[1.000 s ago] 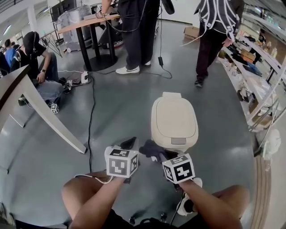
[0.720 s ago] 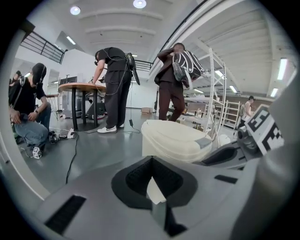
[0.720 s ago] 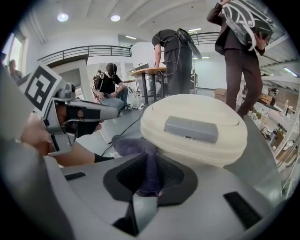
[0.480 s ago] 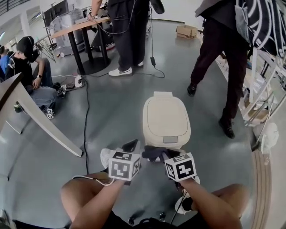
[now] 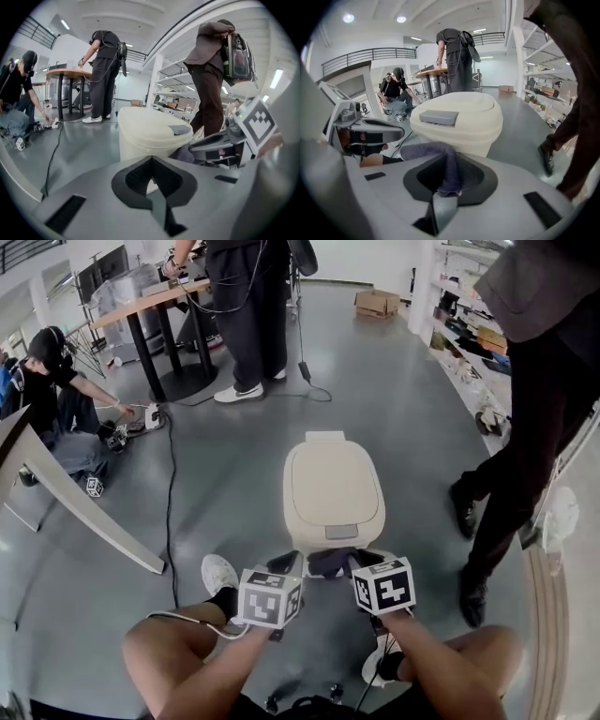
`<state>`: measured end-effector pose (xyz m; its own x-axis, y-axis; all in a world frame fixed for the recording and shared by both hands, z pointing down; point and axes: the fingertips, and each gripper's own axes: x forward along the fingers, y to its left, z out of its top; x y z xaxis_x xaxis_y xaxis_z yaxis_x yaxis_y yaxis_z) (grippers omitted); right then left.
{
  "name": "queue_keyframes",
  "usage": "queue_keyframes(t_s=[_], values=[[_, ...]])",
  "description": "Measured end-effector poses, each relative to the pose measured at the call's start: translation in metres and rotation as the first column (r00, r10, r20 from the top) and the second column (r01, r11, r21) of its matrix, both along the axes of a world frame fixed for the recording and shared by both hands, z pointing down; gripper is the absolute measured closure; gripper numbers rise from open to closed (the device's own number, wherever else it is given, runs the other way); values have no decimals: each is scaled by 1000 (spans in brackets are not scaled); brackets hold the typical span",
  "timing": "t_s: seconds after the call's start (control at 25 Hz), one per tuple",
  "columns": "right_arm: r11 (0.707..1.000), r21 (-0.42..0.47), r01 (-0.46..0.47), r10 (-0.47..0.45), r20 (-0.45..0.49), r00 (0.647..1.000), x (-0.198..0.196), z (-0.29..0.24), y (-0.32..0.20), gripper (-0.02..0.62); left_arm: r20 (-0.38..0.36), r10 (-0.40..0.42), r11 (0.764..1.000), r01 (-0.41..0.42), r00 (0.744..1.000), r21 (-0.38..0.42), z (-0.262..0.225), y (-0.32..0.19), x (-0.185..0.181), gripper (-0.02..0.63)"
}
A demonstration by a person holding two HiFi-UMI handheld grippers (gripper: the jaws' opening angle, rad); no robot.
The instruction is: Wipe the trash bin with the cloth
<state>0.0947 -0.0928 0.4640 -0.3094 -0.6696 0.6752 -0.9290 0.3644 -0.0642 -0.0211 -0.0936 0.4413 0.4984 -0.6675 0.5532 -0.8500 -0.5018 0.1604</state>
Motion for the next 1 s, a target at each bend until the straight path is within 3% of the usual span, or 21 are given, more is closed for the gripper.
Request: queue_keyframes(t_s=[0.12, 0.48, 1.0], values=[[1000, -3, -22, 22, -2, 1000, 10, 2, -1, 529, 41, 34, 999, -36, 999, 41, -2, -1, 9, 609], [997, -14, -77, 77, -28, 997, 44, 11, -7, 529, 0, 90, 996, -90, 996, 21, -2, 5, 36, 609], [991, -14, -136, 135, -51, 990, 64, 17, -13, 529, 3, 173, 985, -173, 985, 16, 7, 16, 59, 609]])
